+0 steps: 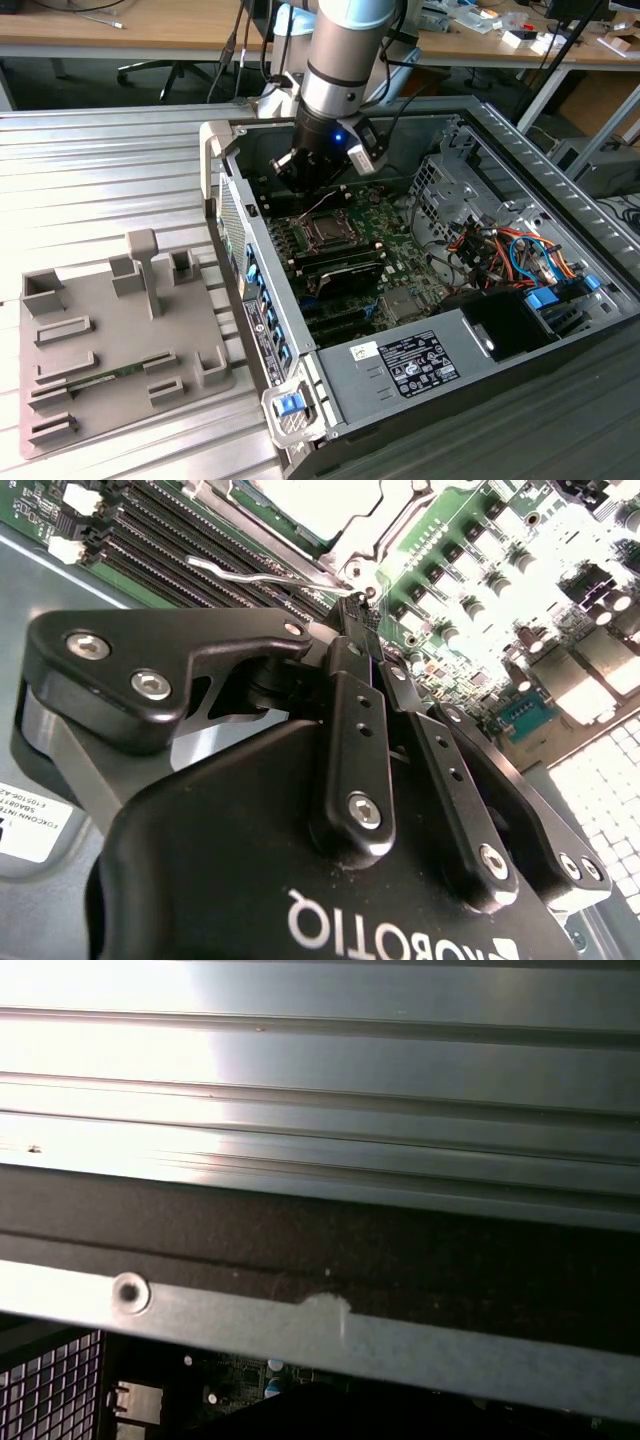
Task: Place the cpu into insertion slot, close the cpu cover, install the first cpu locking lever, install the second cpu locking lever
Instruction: 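Install the first cpu locking lever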
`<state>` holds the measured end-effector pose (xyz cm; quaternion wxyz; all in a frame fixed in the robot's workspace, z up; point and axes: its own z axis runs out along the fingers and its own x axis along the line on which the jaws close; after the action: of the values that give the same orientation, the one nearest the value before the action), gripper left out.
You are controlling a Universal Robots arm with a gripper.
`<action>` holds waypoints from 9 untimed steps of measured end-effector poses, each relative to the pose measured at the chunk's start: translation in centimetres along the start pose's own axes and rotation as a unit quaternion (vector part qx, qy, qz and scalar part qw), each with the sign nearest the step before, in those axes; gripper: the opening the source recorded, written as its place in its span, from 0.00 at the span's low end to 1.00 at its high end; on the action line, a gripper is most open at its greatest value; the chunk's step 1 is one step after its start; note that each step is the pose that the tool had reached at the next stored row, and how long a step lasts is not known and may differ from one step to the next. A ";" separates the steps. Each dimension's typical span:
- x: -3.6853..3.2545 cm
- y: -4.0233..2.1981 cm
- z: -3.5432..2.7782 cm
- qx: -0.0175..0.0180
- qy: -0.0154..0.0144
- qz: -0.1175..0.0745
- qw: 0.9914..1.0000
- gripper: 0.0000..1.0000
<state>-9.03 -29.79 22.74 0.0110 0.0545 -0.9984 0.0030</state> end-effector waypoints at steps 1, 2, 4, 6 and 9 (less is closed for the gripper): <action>0.00 0.00 0.02 0.000 0.000 0.000 1.000 0.11; 0.00 0.00 0.04 0.000 0.000 0.000 1.000 0.11; -0.01 0.00 0.09 0.000 0.000 0.000 1.000 0.11; -0.01 0.00 0.15 0.000 0.000 0.000 1.000 0.11; -0.02 0.00 0.20 0.000 0.000 0.000 1.000 0.11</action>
<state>-9.02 -29.79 22.54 0.0110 0.0545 -0.9984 0.0030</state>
